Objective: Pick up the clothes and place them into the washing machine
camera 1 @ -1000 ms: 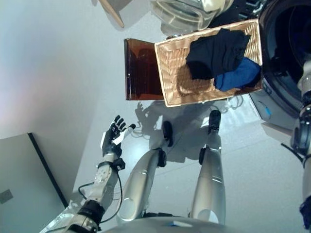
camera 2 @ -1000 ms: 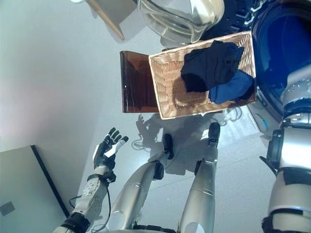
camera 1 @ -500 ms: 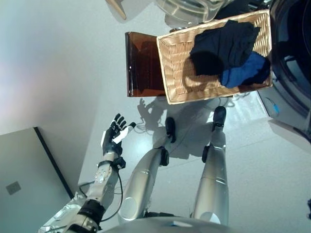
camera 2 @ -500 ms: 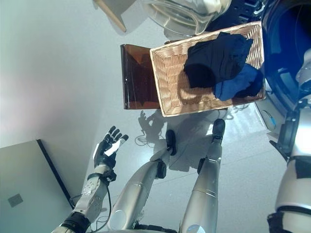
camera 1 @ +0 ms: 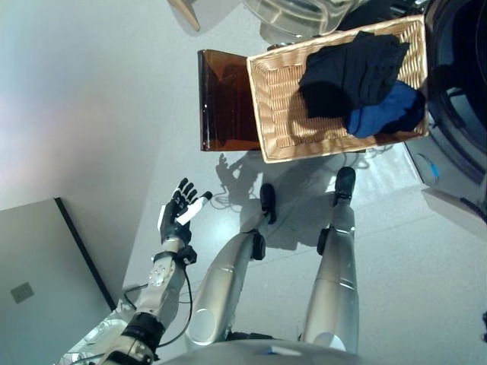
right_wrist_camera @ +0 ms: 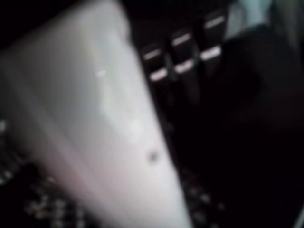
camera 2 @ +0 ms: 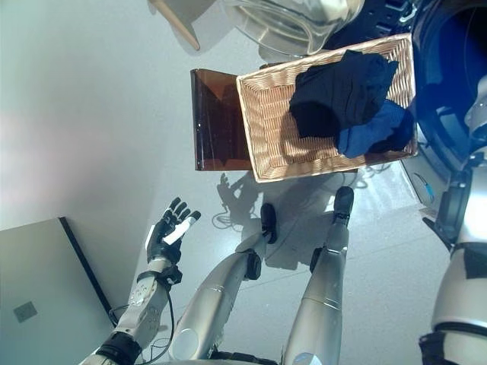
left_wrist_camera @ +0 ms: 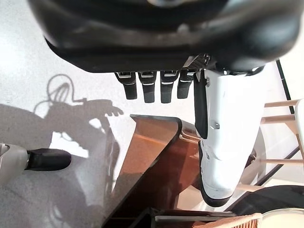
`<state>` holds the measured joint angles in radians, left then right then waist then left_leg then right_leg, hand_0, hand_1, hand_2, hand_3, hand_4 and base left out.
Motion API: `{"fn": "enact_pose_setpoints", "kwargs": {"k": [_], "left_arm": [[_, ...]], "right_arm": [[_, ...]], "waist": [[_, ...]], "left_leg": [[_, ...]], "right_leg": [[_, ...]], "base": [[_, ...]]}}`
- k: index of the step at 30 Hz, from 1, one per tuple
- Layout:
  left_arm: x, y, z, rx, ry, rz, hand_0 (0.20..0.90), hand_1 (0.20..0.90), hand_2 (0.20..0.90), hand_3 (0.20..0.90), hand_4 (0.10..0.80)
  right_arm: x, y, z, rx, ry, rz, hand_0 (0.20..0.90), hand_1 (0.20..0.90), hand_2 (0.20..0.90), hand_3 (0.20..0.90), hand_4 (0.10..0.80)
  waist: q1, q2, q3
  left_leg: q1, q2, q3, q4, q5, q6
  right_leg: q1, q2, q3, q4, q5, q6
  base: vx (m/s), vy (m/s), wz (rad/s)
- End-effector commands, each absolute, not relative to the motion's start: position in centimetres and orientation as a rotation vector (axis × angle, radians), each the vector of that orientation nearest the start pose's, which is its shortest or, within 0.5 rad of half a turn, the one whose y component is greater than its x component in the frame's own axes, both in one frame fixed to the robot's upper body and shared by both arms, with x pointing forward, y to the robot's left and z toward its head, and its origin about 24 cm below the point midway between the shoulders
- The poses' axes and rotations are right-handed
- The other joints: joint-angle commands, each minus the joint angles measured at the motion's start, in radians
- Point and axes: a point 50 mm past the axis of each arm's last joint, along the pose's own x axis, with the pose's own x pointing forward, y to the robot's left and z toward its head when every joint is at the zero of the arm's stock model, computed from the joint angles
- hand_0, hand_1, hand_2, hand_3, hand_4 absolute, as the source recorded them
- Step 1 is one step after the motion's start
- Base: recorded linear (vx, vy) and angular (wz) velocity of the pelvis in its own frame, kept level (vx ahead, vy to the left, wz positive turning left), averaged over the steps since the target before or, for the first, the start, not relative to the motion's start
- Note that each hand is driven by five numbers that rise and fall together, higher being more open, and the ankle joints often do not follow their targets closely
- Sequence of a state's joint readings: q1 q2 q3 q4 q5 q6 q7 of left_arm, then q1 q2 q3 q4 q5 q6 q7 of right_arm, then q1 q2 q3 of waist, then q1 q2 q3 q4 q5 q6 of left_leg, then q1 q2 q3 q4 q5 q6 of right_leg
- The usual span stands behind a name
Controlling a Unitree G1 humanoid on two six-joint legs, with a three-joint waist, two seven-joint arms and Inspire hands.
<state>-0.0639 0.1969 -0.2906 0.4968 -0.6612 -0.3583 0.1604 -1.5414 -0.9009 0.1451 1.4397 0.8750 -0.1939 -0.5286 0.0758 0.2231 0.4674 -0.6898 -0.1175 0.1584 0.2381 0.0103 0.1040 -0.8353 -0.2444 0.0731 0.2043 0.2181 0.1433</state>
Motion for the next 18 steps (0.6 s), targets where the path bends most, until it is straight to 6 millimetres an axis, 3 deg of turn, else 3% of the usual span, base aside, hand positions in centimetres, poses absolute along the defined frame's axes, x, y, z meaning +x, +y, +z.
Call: {"fn": "enact_pose_setpoints", "kwargs": {"k": [1, 10, 18], "left_arm": [[23.2, 19.8, -2.6, -0.313, 0.118, 0.231, 0.900, 0.900, 0.900, 0.900, 0.800], [23.3, 19.9, -2.5, -0.307, 0.115, 0.242, 0.900, 0.900, 0.900, 0.900, 0.800], [23.8, 20.6, -2.3, -0.318, 0.110, 0.283, 0.900, 0.900, 0.900, 0.900, 0.800]], "right_arm": [[29.0, -38.7, 42.5, 0.390, -0.816, -1.021, 0.900, 0.900, 0.900, 0.900, 0.800], [30.0, -38.4, 41.1, 0.432, -0.793, -1.009, 0.900, 0.900, 0.900, 0.900, 0.800], [31.8, -36.9, 39.9, 0.434, -0.754, -0.960, 0.900, 0.900, 0.900, 0.900, 0.800]], "waist": [[0.031, 0.023, -0.068], [0.023, 0.003, -0.064], [0.008, -0.030, -0.053]], "left_leg": [[-0.015, 0.033, -0.042, -0.037, 0.030, -0.115], [-0.008, 0.031, -0.034, -0.022, 0.017, -0.112], [-0.013, 0.036, -0.019, -0.001, -0.001, -0.105]], "right_leg": [[-0.002, 0.093, -0.046, 0.198, -0.202, -0.062], [0.014, 0.093, -0.046, 0.191, -0.198, -0.059], [0.023, 0.101, -0.038, 0.169, -0.178, -0.057]], "base": [[0.000, 0.000, 0.00], [0.000, 0.009, -0.02], [-0.005, 0.027, -0.13]]}}
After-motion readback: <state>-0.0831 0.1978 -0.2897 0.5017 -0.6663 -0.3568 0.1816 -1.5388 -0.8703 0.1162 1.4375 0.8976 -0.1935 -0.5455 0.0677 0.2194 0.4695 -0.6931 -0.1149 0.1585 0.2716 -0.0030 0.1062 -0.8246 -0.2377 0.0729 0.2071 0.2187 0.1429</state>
